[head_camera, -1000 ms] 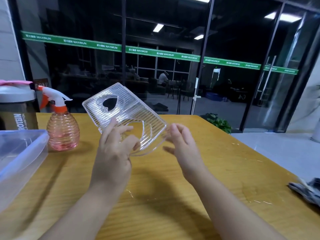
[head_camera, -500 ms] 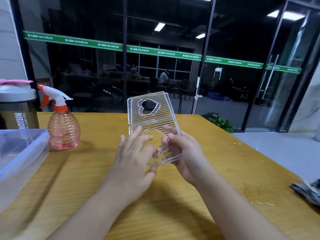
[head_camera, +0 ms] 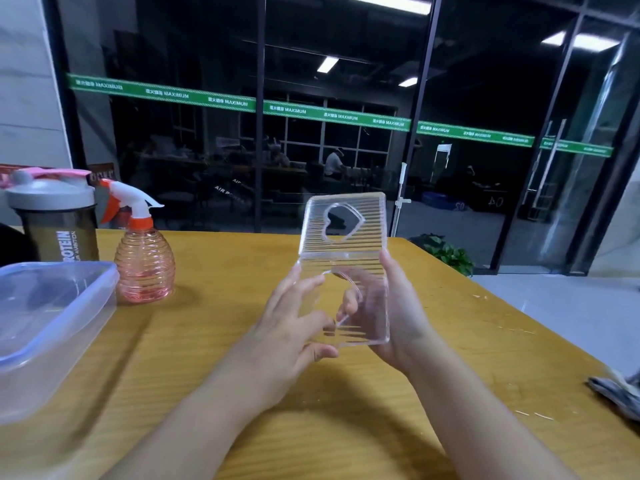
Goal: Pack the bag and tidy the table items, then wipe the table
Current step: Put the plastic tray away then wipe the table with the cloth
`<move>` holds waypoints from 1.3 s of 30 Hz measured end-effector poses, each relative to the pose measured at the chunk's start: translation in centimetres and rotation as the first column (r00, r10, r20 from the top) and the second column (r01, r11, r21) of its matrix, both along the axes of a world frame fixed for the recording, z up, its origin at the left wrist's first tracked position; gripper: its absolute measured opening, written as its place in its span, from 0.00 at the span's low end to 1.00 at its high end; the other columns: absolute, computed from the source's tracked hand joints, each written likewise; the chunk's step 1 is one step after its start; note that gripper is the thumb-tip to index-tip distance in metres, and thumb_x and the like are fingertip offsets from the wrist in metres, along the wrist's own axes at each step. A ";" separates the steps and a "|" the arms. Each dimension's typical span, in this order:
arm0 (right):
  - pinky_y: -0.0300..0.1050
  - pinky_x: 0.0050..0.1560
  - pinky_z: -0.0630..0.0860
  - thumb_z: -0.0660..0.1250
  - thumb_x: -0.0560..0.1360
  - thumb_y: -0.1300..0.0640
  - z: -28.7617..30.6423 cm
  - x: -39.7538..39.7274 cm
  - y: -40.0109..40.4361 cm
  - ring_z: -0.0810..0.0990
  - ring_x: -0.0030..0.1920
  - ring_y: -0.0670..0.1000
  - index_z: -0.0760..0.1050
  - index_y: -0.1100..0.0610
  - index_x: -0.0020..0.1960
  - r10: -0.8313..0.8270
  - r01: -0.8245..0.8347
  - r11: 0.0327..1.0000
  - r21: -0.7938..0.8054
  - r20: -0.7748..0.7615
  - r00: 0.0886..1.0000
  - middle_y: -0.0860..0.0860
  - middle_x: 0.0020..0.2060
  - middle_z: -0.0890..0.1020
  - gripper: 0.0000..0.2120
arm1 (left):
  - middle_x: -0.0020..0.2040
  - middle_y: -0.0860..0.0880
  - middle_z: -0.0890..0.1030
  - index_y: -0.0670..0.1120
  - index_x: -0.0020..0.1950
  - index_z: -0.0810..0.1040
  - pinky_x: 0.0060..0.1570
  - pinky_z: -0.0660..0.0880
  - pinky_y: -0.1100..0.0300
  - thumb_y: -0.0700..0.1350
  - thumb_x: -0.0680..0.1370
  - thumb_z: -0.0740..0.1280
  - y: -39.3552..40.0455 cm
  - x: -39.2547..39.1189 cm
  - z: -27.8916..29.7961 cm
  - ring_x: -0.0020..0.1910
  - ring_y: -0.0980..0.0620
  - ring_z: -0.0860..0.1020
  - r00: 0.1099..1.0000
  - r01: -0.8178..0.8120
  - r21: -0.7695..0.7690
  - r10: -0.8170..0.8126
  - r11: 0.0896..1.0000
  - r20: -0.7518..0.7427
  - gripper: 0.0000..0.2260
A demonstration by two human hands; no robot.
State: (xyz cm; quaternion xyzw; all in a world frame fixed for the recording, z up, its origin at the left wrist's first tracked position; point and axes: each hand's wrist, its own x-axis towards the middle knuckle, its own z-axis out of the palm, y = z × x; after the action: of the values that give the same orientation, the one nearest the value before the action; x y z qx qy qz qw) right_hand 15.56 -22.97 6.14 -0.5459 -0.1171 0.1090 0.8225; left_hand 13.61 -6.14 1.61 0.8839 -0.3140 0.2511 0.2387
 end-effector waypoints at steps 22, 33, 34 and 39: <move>0.39 0.33 0.72 0.44 0.67 0.31 -0.9 -1.3 1.9 0.79 0.33 0.52 0.78 0.48 0.55 0.148 -0.044 0.885 -0.464 0.189 0.971 0.51 0.23 0.78 0.34 | 0.62 0.57 0.75 0.51 0.72 0.60 0.60 0.68 0.62 0.47 0.74 0.67 0.1 0.7 0.2 0.61 0.57 0.72 0.941 -0.337 -0.587 0.239 0.736 -0.241 0.28; 0.39 0.25 0.72 0.56 0.76 0.43 0.2 -2.9 5.3 0.81 0.30 0.50 0.66 0.52 0.50 0.159 -0.038 0.902 -0.431 0.248 0.956 0.50 0.27 0.77 0.12 | 0.56 0.54 0.79 0.52 0.68 0.67 0.51 0.76 0.50 0.47 0.72 0.69 4.3 -0.7 2.0 0.45 0.51 0.80 0.928 -0.370 -0.605 0.247 0.705 -0.279 0.26; 0.38 0.25 0.73 0.56 0.77 0.44 0.3 -3.1 5.9 0.82 0.31 0.50 0.66 0.52 0.50 0.190 -0.068 0.894 -0.443 0.237 0.953 0.50 0.28 0.77 0.11 | 0.57 0.54 0.78 0.52 0.69 0.66 0.51 0.76 0.49 0.48 0.71 0.69 5.2 -1.1 2.1 0.48 0.51 0.79 0.923 -0.381 -0.603 0.260 0.701 -0.282 0.27; 0.39 0.25 0.75 0.60 0.79 0.50 0.4 -3.8 9.9 0.82 0.33 0.50 0.69 0.54 0.49 0.332 -0.244 0.860 -0.448 0.128 0.935 0.49 0.29 0.77 0.07 | 0.51 0.49 0.77 0.52 0.54 0.76 0.46 0.74 0.53 0.53 0.67 0.71 10.8 -3.1 2.8 0.47 0.52 0.76 0.819 -0.573 -0.392 0.504 0.719 -0.273 0.17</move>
State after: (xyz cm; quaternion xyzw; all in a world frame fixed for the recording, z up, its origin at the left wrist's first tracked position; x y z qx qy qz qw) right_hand 11.81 -13.08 6.58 -0.6960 -0.2534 0.1986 0.6418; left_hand 10.56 4.62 4.38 0.8708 0.0440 0.3106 0.3784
